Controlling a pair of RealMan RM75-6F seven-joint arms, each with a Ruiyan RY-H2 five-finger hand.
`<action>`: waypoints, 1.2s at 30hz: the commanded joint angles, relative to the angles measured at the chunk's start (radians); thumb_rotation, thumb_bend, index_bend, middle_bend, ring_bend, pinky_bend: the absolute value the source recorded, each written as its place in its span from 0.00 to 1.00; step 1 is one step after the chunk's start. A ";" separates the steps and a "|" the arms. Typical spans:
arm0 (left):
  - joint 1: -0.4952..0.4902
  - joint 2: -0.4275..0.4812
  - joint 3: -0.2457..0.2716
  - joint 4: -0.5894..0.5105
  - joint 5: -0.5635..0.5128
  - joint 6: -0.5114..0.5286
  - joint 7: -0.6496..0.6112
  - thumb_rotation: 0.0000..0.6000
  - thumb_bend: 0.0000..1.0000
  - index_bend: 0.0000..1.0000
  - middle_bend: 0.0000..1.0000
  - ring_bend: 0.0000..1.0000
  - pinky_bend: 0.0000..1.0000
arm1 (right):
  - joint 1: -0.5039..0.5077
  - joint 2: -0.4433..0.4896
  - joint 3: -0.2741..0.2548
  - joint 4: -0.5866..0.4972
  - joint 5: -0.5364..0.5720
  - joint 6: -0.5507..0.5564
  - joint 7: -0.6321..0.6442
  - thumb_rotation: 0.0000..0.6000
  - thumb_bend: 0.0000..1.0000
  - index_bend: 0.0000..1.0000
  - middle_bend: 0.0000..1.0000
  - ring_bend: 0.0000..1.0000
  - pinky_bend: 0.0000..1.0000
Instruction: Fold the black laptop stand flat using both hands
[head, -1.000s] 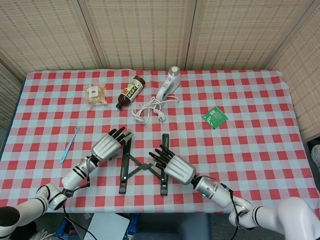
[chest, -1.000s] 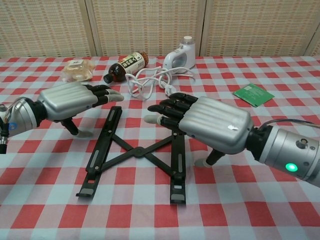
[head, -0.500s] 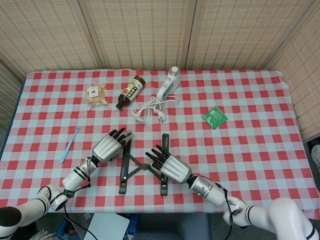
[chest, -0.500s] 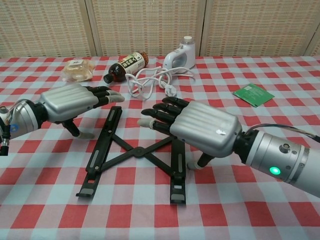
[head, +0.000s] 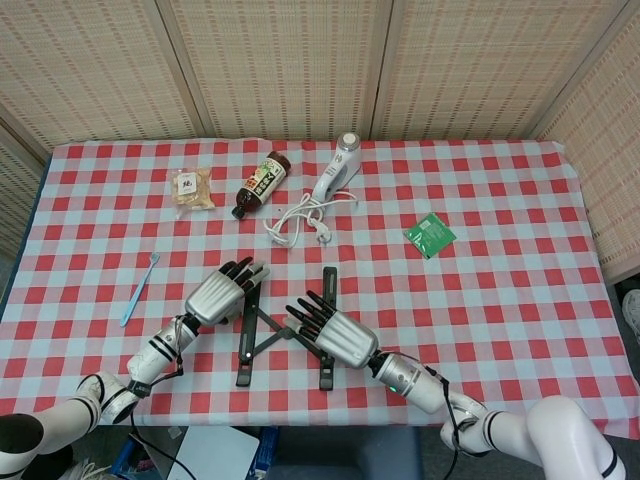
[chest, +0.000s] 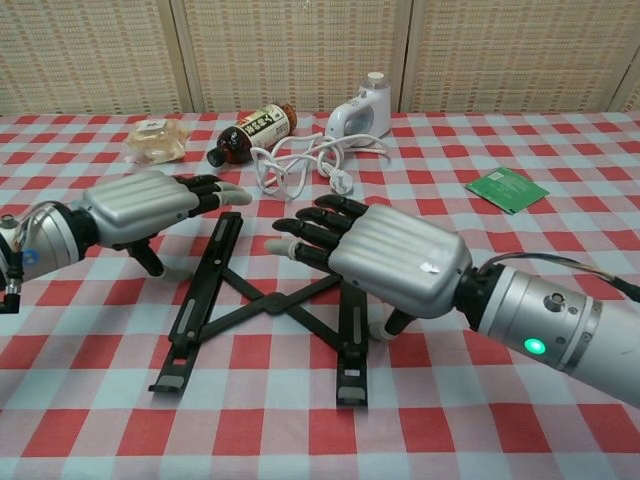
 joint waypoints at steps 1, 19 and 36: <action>-0.001 0.002 -0.001 -0.009 -0.004 -0.004 -0.010 1.00 0.22 0.00 0.00 0.00 0.20 | 0.002 -0.010 0.001 0.013 -0.006 0.017 0.007 1.00 0.00 0.00 0.00 0.00 0.00; -0.009 0.028 -0.010 -0.102 -0.023 -0.021 -0.024 1.00 0.22 0.00 0.00 0.00 0.20 | 0.009 -0.120 0.018 0.142 -0.028 0.130 0.066 1.00 0.00 0.00 0.00 0.00 0.00; 0.006 0.083 -0.040 -0.194 -0.087 -0.037 0.038 1.00 0.22 0.00 0.00 0.00 0.20 | 0.033 -0.064 0.009 0.029 -0.037 0.128 0.056 1.00 0.00 0.00 0.00 0.00 0.00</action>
